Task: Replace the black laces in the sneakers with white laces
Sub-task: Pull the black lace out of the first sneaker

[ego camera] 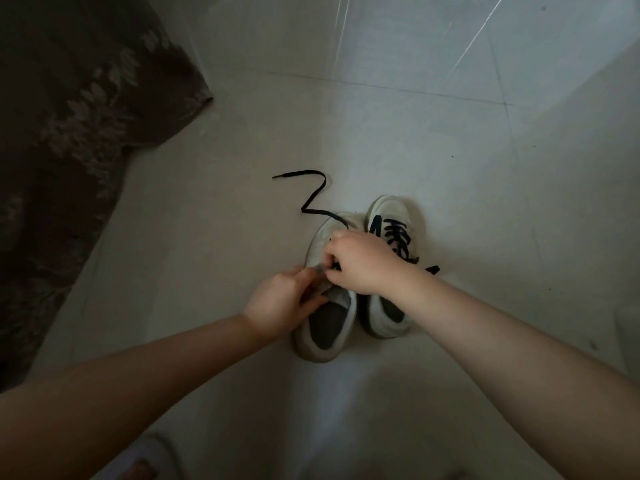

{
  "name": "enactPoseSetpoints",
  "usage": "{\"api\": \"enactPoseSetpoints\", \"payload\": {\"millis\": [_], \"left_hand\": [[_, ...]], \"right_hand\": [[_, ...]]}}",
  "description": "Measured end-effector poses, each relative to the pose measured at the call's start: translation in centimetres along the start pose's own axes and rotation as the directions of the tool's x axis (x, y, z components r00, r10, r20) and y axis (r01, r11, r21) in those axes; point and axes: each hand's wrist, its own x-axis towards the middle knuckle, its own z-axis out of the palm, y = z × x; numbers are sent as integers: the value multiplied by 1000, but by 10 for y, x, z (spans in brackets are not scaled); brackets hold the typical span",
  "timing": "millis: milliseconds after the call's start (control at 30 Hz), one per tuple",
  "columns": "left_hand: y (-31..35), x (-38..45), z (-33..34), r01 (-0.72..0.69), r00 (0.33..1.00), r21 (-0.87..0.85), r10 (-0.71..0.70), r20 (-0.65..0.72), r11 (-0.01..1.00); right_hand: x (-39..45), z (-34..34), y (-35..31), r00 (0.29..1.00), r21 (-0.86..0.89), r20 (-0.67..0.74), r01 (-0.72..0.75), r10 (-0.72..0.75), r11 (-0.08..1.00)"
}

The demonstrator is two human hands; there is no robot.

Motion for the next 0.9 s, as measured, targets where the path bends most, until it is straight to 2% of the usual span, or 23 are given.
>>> {"api": "enactPoseSetpoints", "payload": {"millis": [67, 200, 267, 400, 467, 633, 700, 800, 900], "left_hand": [[-1, 0, -1, -2, 1000, -4, 2, 6, 1000], [0, -1, 0, 28, 1000, 1, -28, -9, 1000], [-1, -1, 1, 46, 999, -24, -47, -10, 999], [-4, -3, 3, 66, 998, -60, -66, 5, 996], [-4, -3, 4, 62, 998, -82, -63, -7, 995], [-2, -2, 7, 58, 998, -49, -58, 1, 997], [-1, -3, 7, 74, 997, -32, -74, -3, 997], [3, -3, 5, 91, 996, -14, -91, -10, 996], [2, 0, 2, 143, 990, 9, -143, 5, 990]], "right_hand": [[1, 3, -2, 1000, -46, 21, -7, 8, 999], [0, 5, -1, 997, -188, 35, 76, -70, 979], [-3, 2, 3, 996, -143, 49, 78, -72, 987], [-10, -7, 6, 1000, 102, 7, -4, 3, 995], [-10, -3, 3, 999, 53, 39, 12, -14, 999], [-6, 7, -2, 996, -201, 83, 57, -41, 978], [-7, 10, -2, 993, -237, 96, 96, -75, 967], [-15, 0, 10, 997, -172, -19, 71, -75, 983], [-20, -16, 33, 988, -33, -144, -66, 61, 997]]}}
